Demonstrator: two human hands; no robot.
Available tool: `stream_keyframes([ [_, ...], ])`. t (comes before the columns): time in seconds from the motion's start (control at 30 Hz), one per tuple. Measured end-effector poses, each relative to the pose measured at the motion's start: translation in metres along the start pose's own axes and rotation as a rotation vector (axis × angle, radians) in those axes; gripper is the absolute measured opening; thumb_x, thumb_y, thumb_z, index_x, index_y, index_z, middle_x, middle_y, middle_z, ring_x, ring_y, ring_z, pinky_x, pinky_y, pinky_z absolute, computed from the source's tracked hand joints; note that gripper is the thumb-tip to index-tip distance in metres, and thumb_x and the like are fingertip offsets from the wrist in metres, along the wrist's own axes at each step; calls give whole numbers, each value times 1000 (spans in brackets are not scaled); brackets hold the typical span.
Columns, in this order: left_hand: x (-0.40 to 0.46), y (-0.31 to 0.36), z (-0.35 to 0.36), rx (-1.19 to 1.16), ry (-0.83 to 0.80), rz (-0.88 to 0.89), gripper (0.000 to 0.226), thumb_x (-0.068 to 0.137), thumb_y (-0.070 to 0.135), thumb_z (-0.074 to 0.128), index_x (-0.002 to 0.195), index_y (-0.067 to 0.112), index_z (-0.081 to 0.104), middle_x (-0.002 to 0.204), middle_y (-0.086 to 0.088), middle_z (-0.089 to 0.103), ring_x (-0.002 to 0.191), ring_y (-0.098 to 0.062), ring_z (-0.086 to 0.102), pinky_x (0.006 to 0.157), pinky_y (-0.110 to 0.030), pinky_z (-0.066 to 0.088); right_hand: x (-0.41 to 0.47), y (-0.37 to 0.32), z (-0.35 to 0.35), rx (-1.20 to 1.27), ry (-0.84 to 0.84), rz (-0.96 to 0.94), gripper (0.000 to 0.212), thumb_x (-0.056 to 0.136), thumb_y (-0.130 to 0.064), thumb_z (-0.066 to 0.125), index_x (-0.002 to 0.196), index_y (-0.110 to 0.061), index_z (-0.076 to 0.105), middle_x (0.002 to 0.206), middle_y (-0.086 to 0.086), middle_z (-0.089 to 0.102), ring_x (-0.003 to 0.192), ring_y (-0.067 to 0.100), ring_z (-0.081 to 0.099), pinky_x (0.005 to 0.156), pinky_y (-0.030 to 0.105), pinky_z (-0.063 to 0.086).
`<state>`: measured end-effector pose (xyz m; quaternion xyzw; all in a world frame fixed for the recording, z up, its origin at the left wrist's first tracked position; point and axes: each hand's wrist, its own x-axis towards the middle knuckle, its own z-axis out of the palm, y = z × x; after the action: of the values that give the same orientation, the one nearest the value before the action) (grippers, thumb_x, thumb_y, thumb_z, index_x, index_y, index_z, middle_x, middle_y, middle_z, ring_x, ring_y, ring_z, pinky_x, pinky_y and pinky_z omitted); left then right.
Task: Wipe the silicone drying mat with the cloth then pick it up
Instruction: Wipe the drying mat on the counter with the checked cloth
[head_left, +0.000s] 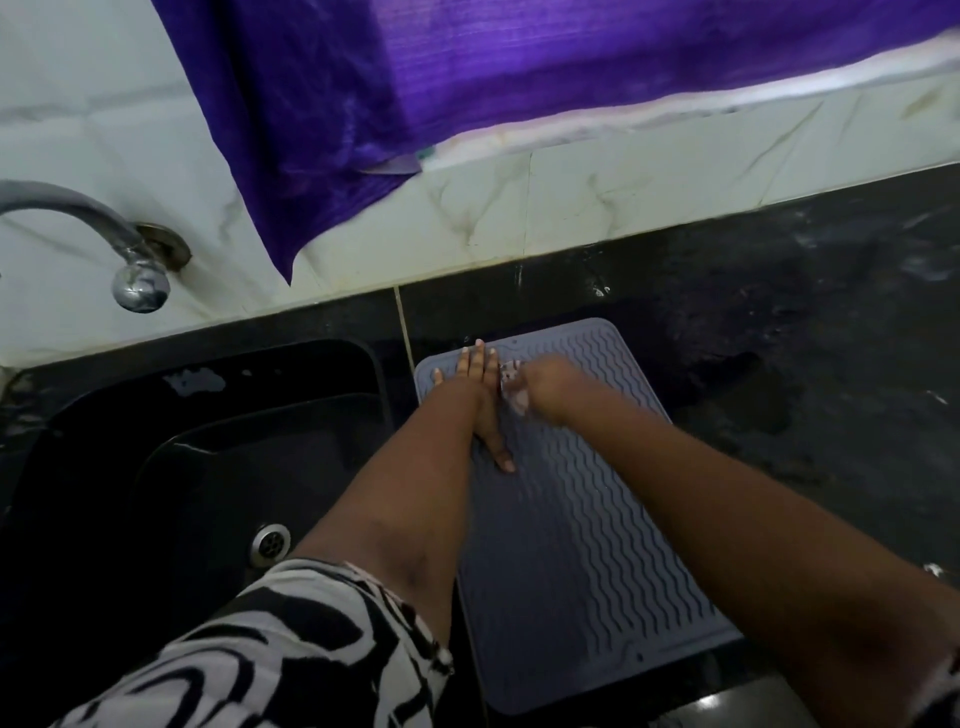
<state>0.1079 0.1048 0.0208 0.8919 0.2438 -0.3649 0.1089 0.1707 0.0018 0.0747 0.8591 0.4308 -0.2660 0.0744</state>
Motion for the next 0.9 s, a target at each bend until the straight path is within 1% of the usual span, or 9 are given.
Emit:
stream_keyframes([
  [0.1, 3, -2, 1, 0, 23, 10, 165, 45, 65, 86, 143, 14, -37, 148, -6, -45, 141, -25, -35, 115, -61, -7, -18, -3, 43, -172, -44, 14, 77, 90, -32, 56, 153, -20, 13, 160, 9, 14, 145, 39, 14, 114, 61, 22],
  [0.17, 4, -3, 3, 7, 23, 17, 165, 46, 66, 85, 142, 14, -38, 148, -5, -46, 140, -25, -35, 114, -61, -9, -44, 15, 64, -166, -59, -42, 72, 94, -30, 50, 154, -19, 12, 161, 7, 12, 145, 39, 13, 116, 59, 22],
  [0.3, 2, -5, 8, -8, 74, 34, 164, 46, 67, 85, 143, 13, -37, 150, -5, -44, 141, -26, -34, 111, -61, -11, -101, 27, 98, -69, -98, -39, 55, 97, -35, 44, 148, -18, 31, 150, 8, 39, 136, 34, 36, 115, 47, 31],
  [0.43, -12, 3, 11, 5, 149, 77, 153, 56, 57, 86, 148, 10, -27, 154, -10, -35, 143, -27, -29, 116, -53, -10, -110, 30, 57, 140, -99, -51, 34, 91, -25, 60, 123, -16, 64, 124, 4, 61, 110, 20, 56, 95, 35, 45],
  [0.53, -28, 24, 12, 63, 211, 177, 119, 68, 37, 86, 156, 14, 9, 161, -13, -12, 149, -31, -2, 122, -42, 6, -79, 36, 40, 57, 129, -143, 39, 90, -21, 59, 129, -21, 59, 129, 3, 59, 116, 20, 55, 103, 37, 43],
  [0.63, -36, 29, 37, -113, 265, 267, 71, 83, 15, 69, 147, 25, 40, 162, -9, 11, 142, -28, 28, 118, -39, 25, -71, 30, 64, -108, 68, -133, 45, 95, -19, 50, 140, -17, 47, 149, 9, 42, 136, 30, 38, 117, 44, 26],
  [0.73, -41, 25, 52, -296, 215, 231, 65, 96, 27, 53, 154, 25, 22, 163, 0, -2, 150, -25, 4, 122, -41, 8, -98, 35, 97, -200, 111, -193, 58, 99, -23, 43, 153, -21, 22, 162, 7, 14, 146, 36, 14, 120, 44, 10],
  [0.8, -41, 28, 47, -264, 190, 208, 72, 96, 44, 52, 154, 24, 16, 163, 0, -7, 150, -24, -1, 122, -43, 5, -117, 42, 111, -161, 94, -191, 57, 99, -28, 43, 152, -20, 24, 160, 6, 19, 144, 33, 19, 120, 42, 12],
  [0.9, -43, 34, 45, -231, 153, 190, 99, 81, 52, 69, 155, 22, 11, 162, 1, -10, 150, -25, -5, 122, -44, 5, -154, 36, 120, -163, -28, -113, 50, 95, -35, 46, 142, -18, 40, 144, 9, 44, 129, 31, 43, 111, 45, 35],
])
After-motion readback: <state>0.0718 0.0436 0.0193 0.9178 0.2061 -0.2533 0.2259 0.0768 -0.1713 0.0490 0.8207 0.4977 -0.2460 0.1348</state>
